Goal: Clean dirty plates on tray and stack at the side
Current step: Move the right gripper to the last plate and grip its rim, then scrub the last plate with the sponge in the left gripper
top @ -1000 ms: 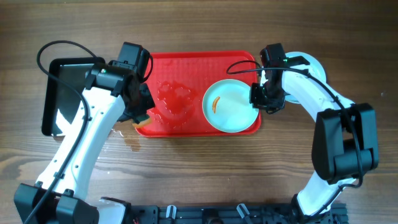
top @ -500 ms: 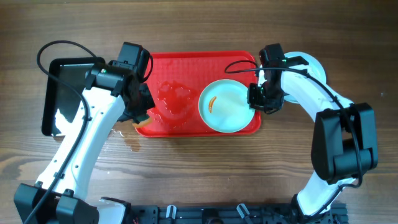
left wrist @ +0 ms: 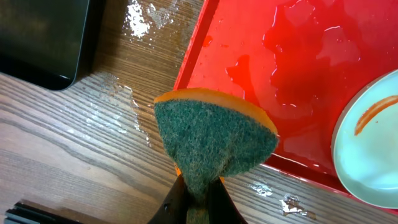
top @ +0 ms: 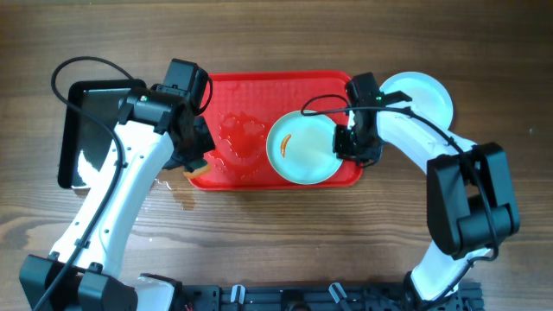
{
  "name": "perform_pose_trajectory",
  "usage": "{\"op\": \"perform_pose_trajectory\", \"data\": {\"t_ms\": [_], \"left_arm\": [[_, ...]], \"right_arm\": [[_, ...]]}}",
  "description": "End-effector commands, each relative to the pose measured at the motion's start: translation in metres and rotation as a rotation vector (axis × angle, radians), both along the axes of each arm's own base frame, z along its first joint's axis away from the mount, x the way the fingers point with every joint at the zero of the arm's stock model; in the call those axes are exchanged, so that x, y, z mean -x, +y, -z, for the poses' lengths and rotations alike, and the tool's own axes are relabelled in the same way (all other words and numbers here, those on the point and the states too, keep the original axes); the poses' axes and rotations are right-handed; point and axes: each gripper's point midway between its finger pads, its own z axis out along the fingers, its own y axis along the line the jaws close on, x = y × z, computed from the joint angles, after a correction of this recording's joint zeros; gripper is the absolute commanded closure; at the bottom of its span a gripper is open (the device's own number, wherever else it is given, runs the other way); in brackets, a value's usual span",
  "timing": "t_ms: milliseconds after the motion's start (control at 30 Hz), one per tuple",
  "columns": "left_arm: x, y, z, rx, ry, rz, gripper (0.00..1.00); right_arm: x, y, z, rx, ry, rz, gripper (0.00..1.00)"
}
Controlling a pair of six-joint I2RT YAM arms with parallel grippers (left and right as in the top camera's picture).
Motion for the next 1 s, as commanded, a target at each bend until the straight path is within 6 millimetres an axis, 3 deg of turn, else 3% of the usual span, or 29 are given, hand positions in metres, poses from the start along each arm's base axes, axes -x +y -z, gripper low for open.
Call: {"op": "perform_pose_trajectory", "data": {"t_ms": [0,133,267,567,700,833,967], "left_arm": [[0.002,0.0,0.0,0.011,-0.001,-0.012,0.94],[0.001,0.0,0.0,0.012,-0.003,-0.012,0.94],[0.001,0.0,0.0,0.012,-0.004,-0.012,0.94],[-0.012,-0.015,-0.002,0.083,-0.053,0.002,0.96],[-0.02,-0.025,0.001,0.094,-0.072,0.033,0.96],[-0.03,-0.041,0.009,0.099,-0.102,0.142,0.96],[-0.035,-0.049,0.021,0.107,-0.127,0.16,0.96]], "right_arm": [[0.013,0.006,0.016,-0.045,0.05,0.026,0.79],[0.007,0.018,0.013,-0.108,0.046,0.074,0.96],[0.003,0.035,0.01,-0.145,0.019,0.058,0.96],[-0.006,0.107,0.0,-0.23,-0.118,-0.033,0.96],[-0.018,0.117,-0.002,-0.197,-0.2,-0.004,0.96],[-0.035,0.13,-0.012,-0.222,-0.325,-0.129,0.96],[-0.041,0.13,-0.014,-0.22,-0.364,-0.169,0.96]]}}
